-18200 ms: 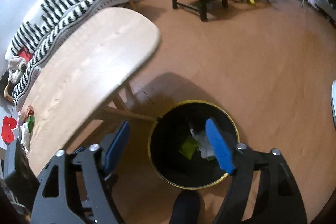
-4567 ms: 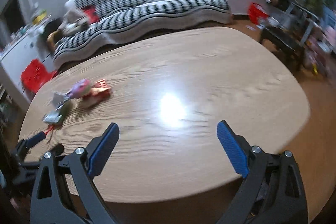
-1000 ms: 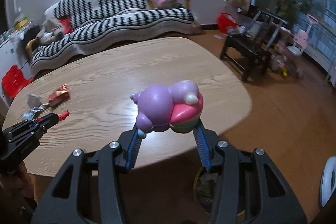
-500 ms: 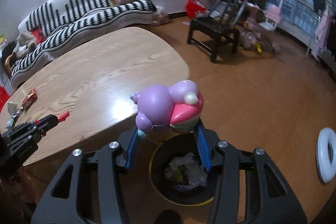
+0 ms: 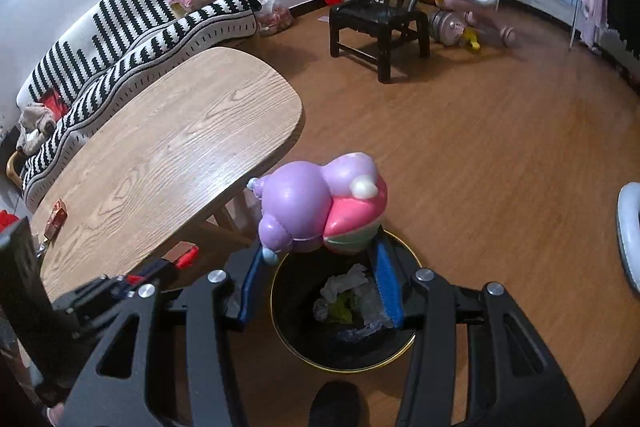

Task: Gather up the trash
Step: 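Carry the red ribbon and purple toy over the black bin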

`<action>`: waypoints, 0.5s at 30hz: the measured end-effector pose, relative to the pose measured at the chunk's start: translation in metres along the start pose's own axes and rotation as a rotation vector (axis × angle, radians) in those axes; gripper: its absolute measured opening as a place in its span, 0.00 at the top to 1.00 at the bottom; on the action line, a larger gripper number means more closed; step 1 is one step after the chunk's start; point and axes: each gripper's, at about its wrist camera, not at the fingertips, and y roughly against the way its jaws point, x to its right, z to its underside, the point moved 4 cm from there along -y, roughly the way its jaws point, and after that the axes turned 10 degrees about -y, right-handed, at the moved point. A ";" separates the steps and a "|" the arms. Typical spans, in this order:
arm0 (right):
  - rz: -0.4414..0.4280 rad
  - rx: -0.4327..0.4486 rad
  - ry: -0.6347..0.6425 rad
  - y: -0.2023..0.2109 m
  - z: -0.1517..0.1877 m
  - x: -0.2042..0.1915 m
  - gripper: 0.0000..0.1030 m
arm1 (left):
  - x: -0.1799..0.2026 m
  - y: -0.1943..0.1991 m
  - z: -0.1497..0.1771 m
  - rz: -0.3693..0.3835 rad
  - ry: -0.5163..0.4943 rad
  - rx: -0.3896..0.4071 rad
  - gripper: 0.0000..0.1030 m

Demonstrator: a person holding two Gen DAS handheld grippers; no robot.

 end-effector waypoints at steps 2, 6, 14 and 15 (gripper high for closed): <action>-0.001 -0.001 -0.001 -0.001 -0.002 0.001 0.53 | 0.003 -0.003 -0.002 0.004 -0.006 -0.004 0.90; -0.002 0.000 -0.008 0.000 -0.005 0.004 0.53 | 0.006 -0.010 -0.004 0.013 -0.011 -0.010 0.90; -0.001 -0.006 -0.012 -0.003 -0.009 0.004 0.53 | 0.017 -0.016 -0.007 0.031 -0.031 -0.015 0.90; 0.000 -0.004 -0.012 -0.003 -0.009 0.004 0.53 | 0.017 -0.018 -0.007 0.031 -0.033 -0.017 0.90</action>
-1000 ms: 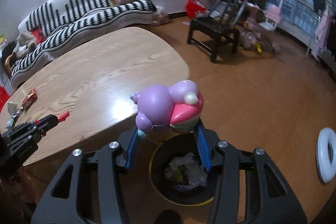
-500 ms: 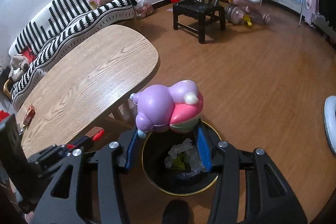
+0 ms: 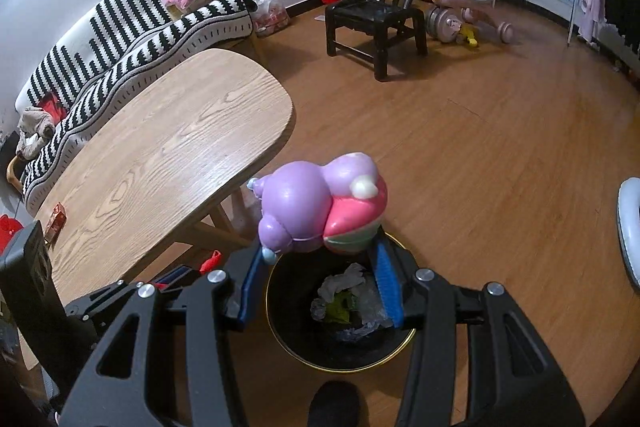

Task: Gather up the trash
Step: 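Carry the red ribbon and purple toy over the black bin, then open both tools to drop the ribbon and purple toy into the bin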

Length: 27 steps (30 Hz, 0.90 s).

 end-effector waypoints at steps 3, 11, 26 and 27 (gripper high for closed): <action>0.000 -0.002 -0.002 -0.001 0.001 -0.001 0.53 | 0.000 -0.004 -0.002 0.009 0.001 -0.007 0.90; 0.009 -0.008 -0.018 -0.002 0.003 0.000 0.52 | 0.015 -0.021 -0.004 0.052 -0.029 -0.027 0.90; 0.017 -0.053 -0.068 -0.010 0.013 0.008 0.35 | 0.011 -0.041 0.000 0.095 0.020 -0.058 0.35; 0.018 -0.052 -0.064 -0.010 0.013 0.006 0.35 | 0.010 -0.039 -0.001 0.090 0.021 -0.052 0.33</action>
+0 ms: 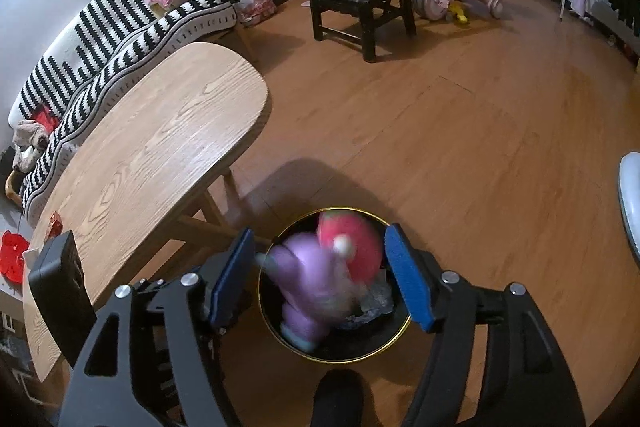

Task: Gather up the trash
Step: 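Open both tools to drop the ribbon and purple toy into the bin, then move both tools back over the remaining trash on the table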

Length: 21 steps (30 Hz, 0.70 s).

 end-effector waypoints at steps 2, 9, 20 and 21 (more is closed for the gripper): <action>-0.002 0.004 0.012 0.001 0.001 -0.005 0.34 | -0.001 0.004 0.001 -0.007 -0.003 0.005 0.30; -0.023 0.013 0.029 0.004 -0.001 -0.023 0.32 | -0.016 0.030 0.007 -0.060 0.003 0.026 0.17; -0.128 0.042 0.164 0.003 0.013 -0.138 0.24 | -0.102 0.142 0.036 -0.258 0.067 0.114 0.11; -0.143 0.047 0.177 0.002 0.016 -0.152 0.23 | -0.115 0.158 0.042 -0.288 0.085 0.126 0.11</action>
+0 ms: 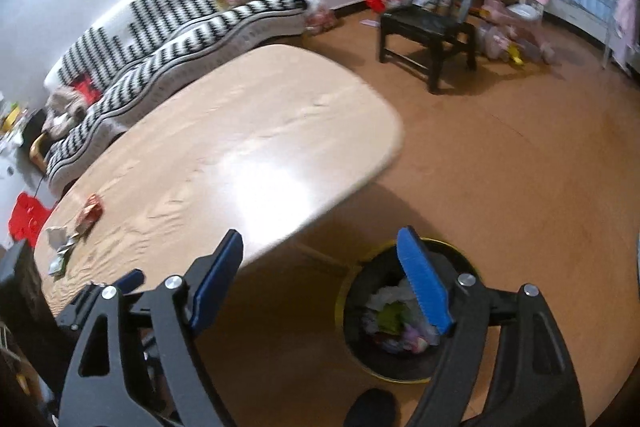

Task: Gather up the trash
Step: 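Move both tools back over the remaining trash on the table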

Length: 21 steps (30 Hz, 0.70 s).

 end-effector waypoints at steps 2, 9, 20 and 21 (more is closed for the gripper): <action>-0.038 -0.004 0.033 -0.008 0.003 -0.035 0.23 | -0.027 0.019 0.005 -0.052 0.030 0.013 0.10; -0.154 -0.037 0.141 -0.032 0.016 -0.151 0.23 | -0.141 0.091 0.043 -0.240 0.166 0.038 0.10; -0.284 -0.086 0.322 -0.061 0.067 -0.309 0.17 | -0.279 0.176 0.112 -0.422 0.363 0.044 0.09; -0.289 -0.088 0.340 -0.065 0.071 -0.320 0.16 | -0.286 0.180 0.116 -0.430 0.372 0.043 0.09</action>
